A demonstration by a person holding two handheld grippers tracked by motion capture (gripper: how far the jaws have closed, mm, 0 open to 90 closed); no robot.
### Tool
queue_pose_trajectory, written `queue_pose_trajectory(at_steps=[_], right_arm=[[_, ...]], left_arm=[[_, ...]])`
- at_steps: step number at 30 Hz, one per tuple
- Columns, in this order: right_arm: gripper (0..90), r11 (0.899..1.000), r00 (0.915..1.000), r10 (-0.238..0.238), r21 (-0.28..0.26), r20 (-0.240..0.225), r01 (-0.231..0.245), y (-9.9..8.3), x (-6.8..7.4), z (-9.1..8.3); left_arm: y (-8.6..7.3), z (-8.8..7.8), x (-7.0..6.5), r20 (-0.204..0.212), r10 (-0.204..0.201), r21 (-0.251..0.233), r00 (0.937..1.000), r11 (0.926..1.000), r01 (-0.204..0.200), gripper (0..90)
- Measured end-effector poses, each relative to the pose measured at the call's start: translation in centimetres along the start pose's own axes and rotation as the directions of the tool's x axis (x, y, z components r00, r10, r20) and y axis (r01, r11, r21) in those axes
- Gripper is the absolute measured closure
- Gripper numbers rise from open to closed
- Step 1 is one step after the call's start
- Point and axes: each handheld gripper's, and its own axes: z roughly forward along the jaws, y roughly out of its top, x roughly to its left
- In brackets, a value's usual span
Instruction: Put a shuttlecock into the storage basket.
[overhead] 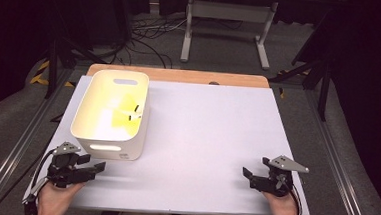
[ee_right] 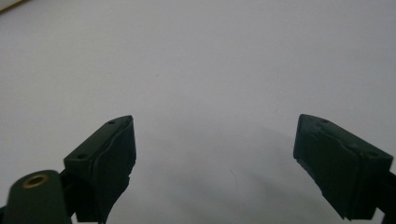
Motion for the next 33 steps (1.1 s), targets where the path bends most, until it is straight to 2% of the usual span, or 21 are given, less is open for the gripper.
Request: queue_pose_trajectory(at_steps=[3,5,13,16,21,28,33], right_arm=[[13.5,1.000,1.0000,-0.002,0.001,-0.001,0.002,0.0,0.1,0.0],[13.5,1.000,1.0000,-0.003,-0.001,-0.002,0.003,0.0,0.1,-0.1],[13.5,1.000,1.0000,-0.001,0.000,-0.004,0.001,-0.1,0.1,-0.2],[13.5,1.000,1.0000,0.002,0.002,-0.003,-0.002,-0.2,0.1,-0.2],[13.5,1.000,1.0000,0.002,0.003,-0.002,-0.002,-0.2,0.1,-0.2],[13.4,1.000,1.0000,0.003,0.005,-0.001,-0.003,-0.3,0.2,-0.4],[13.4,1.000,1.0000,0.003,0.000,-0.005,-0.003,-0.6,0.5,-0.8]], left_arm=[[-0.3,0.1,-0.3,-0.030,0.015,-0.015,0.9994,0.9998,-0.016,32.9],[-0.4,0.1,-0.5,-0.032,0.022,-0.025,0.9992,0.9994,-0.023,32.2],[-0.7,0.6,-0.4,0.007,0.035,-0.048,0.9994,0.9982,-0.034,31.8],[-0.8,0.7,-0.3,0.023,0.043,-0.071,0.9988,0.9966,-0.041,32.2],[-1.0,0.7,-0.2,0.045,0.040,-0.089,0.9982,0.9954,-0.036,32.3],[-1.1,1.0,-0.5,0.061,0.064,-0.095,0.9960,0.9937,-0.058,32.2],[-1.3,1.2,-0.7,0.068,0.068,-0.108,0.9954,0.9923,-0.060,32.5]])
